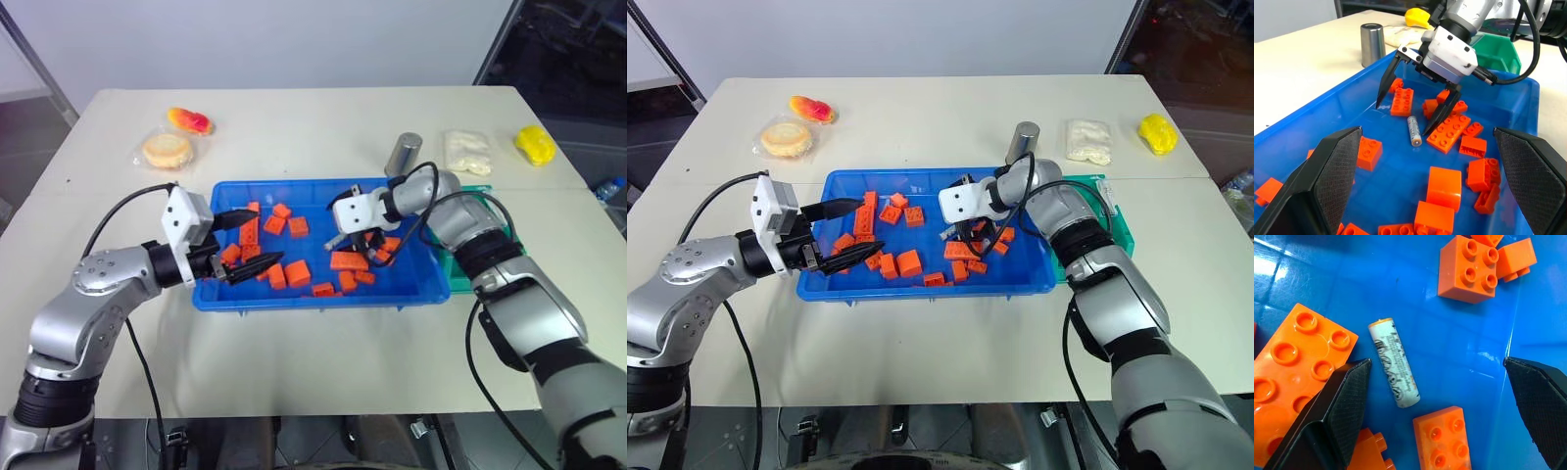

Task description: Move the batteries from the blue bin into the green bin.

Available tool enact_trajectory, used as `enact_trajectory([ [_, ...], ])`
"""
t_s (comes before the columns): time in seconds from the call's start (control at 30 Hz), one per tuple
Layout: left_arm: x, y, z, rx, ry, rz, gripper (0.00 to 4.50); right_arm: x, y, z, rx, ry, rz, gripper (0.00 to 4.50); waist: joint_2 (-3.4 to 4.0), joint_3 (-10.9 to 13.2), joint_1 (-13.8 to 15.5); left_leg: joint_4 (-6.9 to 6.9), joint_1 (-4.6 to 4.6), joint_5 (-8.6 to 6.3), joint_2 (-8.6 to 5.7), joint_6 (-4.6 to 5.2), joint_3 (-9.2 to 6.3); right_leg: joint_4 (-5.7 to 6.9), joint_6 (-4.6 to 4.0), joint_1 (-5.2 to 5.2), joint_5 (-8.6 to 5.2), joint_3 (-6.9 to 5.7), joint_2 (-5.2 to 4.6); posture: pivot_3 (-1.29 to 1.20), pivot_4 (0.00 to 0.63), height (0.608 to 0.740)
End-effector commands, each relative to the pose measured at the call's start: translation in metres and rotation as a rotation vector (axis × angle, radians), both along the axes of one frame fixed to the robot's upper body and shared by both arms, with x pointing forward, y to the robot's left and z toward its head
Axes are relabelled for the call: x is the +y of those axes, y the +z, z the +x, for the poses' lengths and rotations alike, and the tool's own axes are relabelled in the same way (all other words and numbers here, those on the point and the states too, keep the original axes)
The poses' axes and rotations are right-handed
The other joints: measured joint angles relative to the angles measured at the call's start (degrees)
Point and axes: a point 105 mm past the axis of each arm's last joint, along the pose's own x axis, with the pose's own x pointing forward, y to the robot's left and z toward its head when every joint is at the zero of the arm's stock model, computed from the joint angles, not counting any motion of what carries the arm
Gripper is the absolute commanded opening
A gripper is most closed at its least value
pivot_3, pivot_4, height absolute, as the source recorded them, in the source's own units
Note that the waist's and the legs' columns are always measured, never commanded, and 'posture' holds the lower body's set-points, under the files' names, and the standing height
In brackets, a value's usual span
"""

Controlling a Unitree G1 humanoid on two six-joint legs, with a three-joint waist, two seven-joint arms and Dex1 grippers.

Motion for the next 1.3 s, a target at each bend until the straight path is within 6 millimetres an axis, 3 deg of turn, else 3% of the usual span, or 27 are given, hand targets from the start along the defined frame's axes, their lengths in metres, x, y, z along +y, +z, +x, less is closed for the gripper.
enact_trajectory([
  [0.03, -0.001, 0.012, -0.003, -0.059, 0.003, -0.009, 4.5, 0.004, -0.001, 0.001, -0.004, 0.022, -0.033, 3.03, 0.0, 0.0, 0.0, 0.0, 0.0, 0.0, 0.0, 0.0, 0.0, 0.0, 0.0, 0.0, 0.0, 0.0, 0.0, 0.0, 0.15, 0.74],
  [0.2, -0.001, 0.011, -0.003, -0.061, 0.013, -0.012, 4.5, 0.004, -0.003, 0.001, 0.008, 0.029, -0.044, 0.38, 0.0, 0.0, 0.0, 0.0, 0.0, 0.0, 0.0, 0.0, 0.0, 0.01, 0.0, 0.0, 0.0, 0.0, -0.01, 0.0, 0.15, 0.74],
  [0.23, -0.001, 0.011, -0.002, -0.061, 0.016, -0.012, 4.5, 0.004, -0.004, 0.001, 0.01, 0.031, -0.047, 0.04, 0.0, 0.0, 0.0, 0.0, 0.0, 0.0, 0.0, 0.0, 0.0, 0.01, 0.0, 0.0, 0.0, 0.0, -0.01, 0.0, 0.15, 0.74],
  [0.43, 0.0, 0.011, -0.002, -0.062, 0.024, -0.016, 4.5, 0.007, 0.002, 0.003, -0.007, 0.028, -0.026, 0.02, 0.0, 0.0, 0.0, 0.0, 0.0, 0.0, -0.01, 0.0, 0.0, 0.02, 0.0, 0.0, 0.0, 0.0, -0.02, 0.0, 0.15, 0.74],
  [0.6, 0.003, 0.01, 0.0, -0.063, 0.021, -0.018, 4.5, 0.005, 0.075, 0.011, -0.125, -0.023, 0.149, 0.02, 0.04, 0.0, 0.0, 0.0, -0.03, 0.0, -0.01, 0.0, 0.02, 0.02, 0.0, -0.04, 0.0, 0.01, -0.03, 0.0, 0.15, 0.74],
  [0.7, 0.002, 0.012, 0.001, -0.068, 0.011, -0.024, 4.5, -0.028, 0.121, -0.002, -0.153, -0.088, 0.205, 0.02, 0.04, 0.0, 0.5, -0.01, -0.06, 0.0, -0.01, -0.01, -0.01, 0.03, 0.0, -0.07, 0.0, 0.0, -0.04, 0.0, 0.15, 0.74],
  [0.8, 0.0, 0.014, 0.002, -0.074, -0.007, -0.033, 4.5, -0.071, 0.145, -0.021, -0.163, -0.191, 0.203, 0.02, 0.03, 0.0, 1.5, -0.03, -0.1, -0.01, -0.04, 0.0, -0.06, -0.06, 0.0, -0.04, 0.0, -0.06, -0.1, 0.0, 0.15, 0.74],
  [0.9, -0.003, 0.014, 0.005, -0.074, -0.032, -0.034, 4.5, -0.121, 0.148, -0.034, -0.18, -0.347, 0.142, 0.02, -0.01, 0.0, 1.9, -0.01, -0.09, -0.01, -0.05, 0.01, -0.05, -0.14, -0.01, 0.02, 0.0, -0.07, -0.09, 0.0, 0.15, 0.74],
  [1.0, -0.006, 0.014, 0.009, -0.072, -0.06, -0.033, 4.5, -0.153, 0.144, -0.047, -0.159, -0.473, 0.141, 0.02, 0.0, 0.0, 1.7, 0.04, -0.04, -0.01, -0.05, 0.01, 0.03, -0.17, -0.01, 0.09, -0.01, -0.03, -0.08, 0.0, 0.15, 0.74],
  [1.3, -0.014, 0.021, 0.017, -0.075, -0.159, -0.017, 4.5, -0.187, 0.111, -0.065, -0.048, -0.648, 0.182, 0.02, 0.03, 0.0, 0.1, 0.02, 0.0, 0.0, 0.0, 0.02, 0.11, -0.06, 0.0, 0.0, 0.0, 0.06, 0.02, 0.0, 0.15, 0.74],
])
